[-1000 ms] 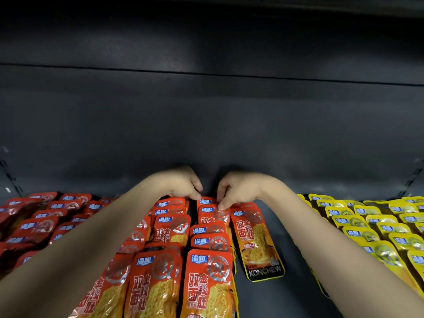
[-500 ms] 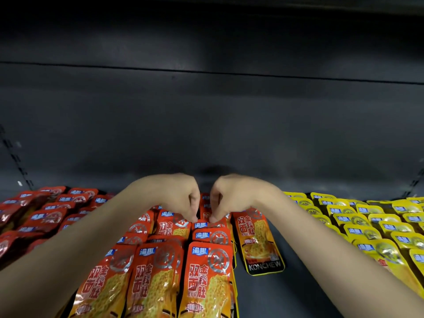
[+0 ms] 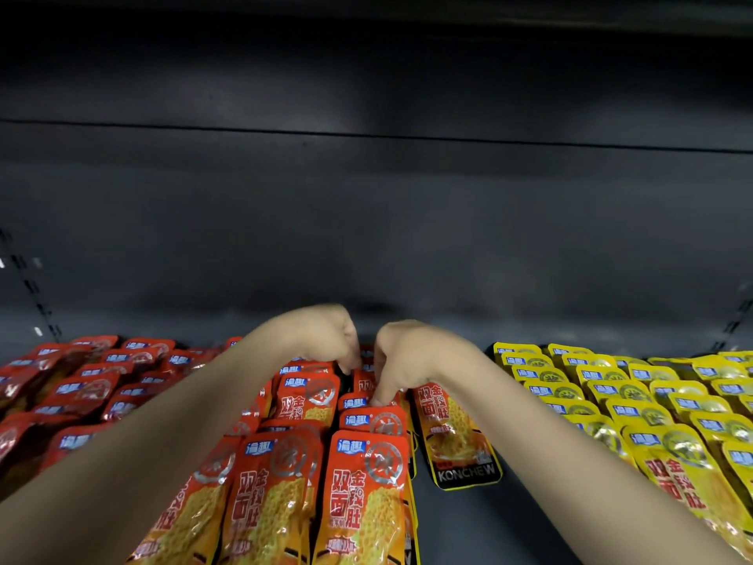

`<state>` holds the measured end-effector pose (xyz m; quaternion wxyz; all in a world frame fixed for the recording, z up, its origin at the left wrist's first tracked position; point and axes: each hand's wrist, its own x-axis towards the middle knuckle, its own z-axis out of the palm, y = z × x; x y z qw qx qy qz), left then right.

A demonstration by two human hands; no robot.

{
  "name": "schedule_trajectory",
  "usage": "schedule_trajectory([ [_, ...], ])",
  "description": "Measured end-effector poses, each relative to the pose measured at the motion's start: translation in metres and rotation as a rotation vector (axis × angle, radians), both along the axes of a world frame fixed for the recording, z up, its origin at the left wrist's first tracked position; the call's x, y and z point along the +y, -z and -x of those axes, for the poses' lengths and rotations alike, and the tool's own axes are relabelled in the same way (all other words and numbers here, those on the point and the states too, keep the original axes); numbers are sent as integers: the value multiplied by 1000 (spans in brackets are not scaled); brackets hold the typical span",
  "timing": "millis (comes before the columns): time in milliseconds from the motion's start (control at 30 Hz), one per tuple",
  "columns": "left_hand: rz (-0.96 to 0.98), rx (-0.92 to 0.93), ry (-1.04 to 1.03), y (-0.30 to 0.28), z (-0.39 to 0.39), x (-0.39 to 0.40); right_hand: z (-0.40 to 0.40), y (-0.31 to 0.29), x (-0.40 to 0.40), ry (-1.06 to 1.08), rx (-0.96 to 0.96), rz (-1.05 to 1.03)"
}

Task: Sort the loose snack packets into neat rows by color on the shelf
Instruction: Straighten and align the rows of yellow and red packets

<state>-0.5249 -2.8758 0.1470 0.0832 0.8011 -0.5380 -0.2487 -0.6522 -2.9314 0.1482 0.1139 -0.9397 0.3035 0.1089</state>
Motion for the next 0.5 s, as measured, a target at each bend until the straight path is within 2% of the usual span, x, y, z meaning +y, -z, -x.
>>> schedule_trajectory([
  [100,-3,10,-31,4,2,-3,0,0,0,-7,7,-33],
  [300,8,143,-82,7,-4,-3,7,-9,0,-74,13,-81],
  [500,17,118,-88,9,-5,-3,19,-18,-10,-28,-8,-125],
])
